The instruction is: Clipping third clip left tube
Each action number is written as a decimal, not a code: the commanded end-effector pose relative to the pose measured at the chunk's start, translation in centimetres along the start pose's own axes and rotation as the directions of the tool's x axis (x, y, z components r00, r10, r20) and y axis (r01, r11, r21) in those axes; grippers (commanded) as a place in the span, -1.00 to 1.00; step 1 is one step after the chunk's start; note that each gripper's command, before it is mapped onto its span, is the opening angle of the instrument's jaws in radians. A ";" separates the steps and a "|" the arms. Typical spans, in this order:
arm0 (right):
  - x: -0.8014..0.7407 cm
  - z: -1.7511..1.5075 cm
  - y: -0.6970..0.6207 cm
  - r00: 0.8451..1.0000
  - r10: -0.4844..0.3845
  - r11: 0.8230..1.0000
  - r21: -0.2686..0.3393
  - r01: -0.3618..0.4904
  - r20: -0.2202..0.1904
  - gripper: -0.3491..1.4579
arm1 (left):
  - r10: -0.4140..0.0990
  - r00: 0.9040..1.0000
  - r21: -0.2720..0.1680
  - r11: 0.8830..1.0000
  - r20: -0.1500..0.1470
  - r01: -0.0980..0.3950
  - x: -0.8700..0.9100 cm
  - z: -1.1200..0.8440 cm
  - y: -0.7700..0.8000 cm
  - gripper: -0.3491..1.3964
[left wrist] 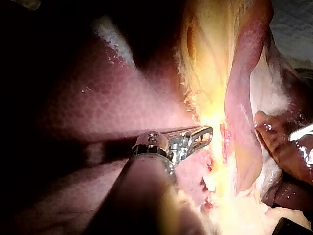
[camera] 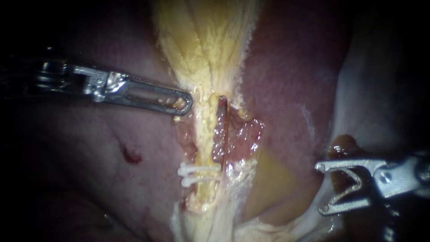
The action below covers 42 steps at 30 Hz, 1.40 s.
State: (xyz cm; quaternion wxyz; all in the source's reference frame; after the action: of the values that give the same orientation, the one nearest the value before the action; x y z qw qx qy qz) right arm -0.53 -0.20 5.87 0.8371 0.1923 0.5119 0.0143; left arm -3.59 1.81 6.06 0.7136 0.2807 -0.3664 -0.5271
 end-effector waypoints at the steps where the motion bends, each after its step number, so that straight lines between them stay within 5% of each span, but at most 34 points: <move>1: 0.00 0.00 0.00 1.000 0.000 1.000 0.000 0.000 0.000 -0.06 | 0.000 1.000 0.000 1.000 0.000 0.000 0.00 -0.01 0.00 -1.00; 11: 0.00 0.00 0.00 1.000 0.000 1.000 0.000 0.000 0.000 -0.06 | -0.006 1.000 -0.004 1.000 -0.006 0.006 -0.17 -0.45 0.00 -1.00; 20: 0.00 0.00 -0.01 1.000 -0.001 1.000 0.000 0.001 0.000 -0.06 | -0.021 0.999 -0.018 1.000 0.040 0.021 -0.37 -0.97 0.00 -1.00; 38: 0.08 0.19 0.06 1.000 0.005 1.000 0.004 -0.005 -0.004 -0.06 | -0.021 0.999 -0.021 1.000 0.042 0.022 -0.34 -0.98 -0.02 -1.00; 42: 0.16 0.39 0.14 0.998 0.041 0.999 0.014 -0.041 -0.038 -0.06 | -0.021 0.999 -0.021 1.000 0.042 0.022 -0.34 -0.98 -0.02 -1.00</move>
State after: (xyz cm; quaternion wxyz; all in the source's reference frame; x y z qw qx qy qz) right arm -0.05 -0.15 5.95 0.8238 0.2114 0.5246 0.0371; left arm -2.85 2.14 5.40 0.7028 0.2658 -0.3727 -0.5445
